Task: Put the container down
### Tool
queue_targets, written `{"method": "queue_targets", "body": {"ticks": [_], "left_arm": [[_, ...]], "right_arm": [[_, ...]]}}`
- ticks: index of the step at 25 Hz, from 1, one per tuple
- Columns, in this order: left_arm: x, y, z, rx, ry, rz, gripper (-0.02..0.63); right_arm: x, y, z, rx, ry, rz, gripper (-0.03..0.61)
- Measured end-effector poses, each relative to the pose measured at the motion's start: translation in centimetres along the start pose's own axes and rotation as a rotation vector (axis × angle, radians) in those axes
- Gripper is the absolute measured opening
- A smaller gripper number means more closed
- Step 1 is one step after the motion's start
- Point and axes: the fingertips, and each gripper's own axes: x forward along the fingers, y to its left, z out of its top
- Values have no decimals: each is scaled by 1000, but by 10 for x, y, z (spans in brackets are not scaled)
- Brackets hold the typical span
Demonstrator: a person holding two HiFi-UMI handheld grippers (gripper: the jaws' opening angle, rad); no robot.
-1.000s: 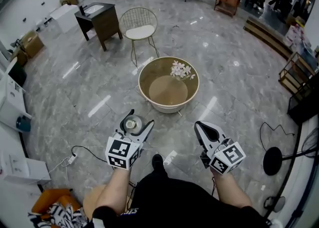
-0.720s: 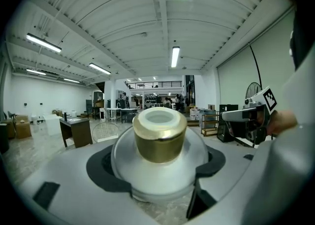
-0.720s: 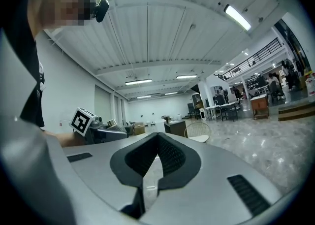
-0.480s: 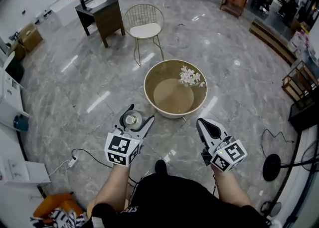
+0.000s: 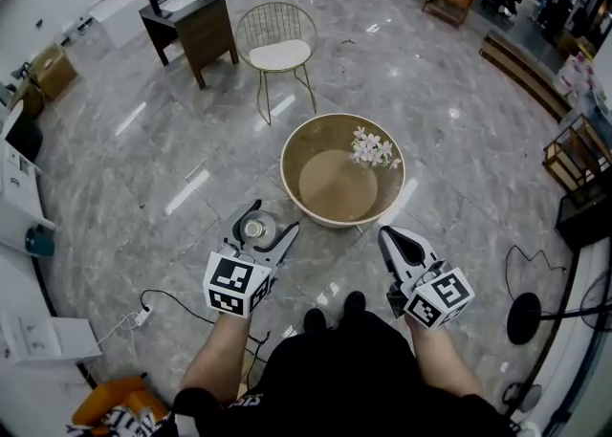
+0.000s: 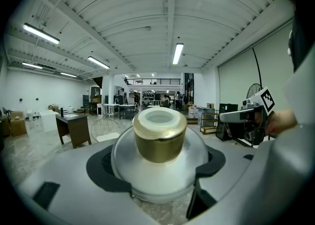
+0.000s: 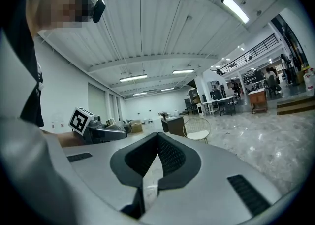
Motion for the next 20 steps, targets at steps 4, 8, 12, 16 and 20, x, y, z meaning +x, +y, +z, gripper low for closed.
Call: {"method": "queue_targets", "body": {"ticks": [4, 8, 12, 16, 20], "left_arm": [[11, 14, -2, -5, 10, 14, 334], [36, 24, 3, 0, 24, 18, 334], [67, 33, 9, 6, 39, 30, 334], [114, 43, 13, -12, 57, 52, 334], [171, 53, 22, -30, 83, 67, 334]], "right_arm": [[19, -14, -4, 12, 6, 11, 14], [40, -37, 2, 23, -5, 23, 14], [63, -69, 4, 40, 3, 44, 14], [89, -114, 10, 53, 11, 69, 14], [115, -171, 19, 58, 33, 90, 14]]}}
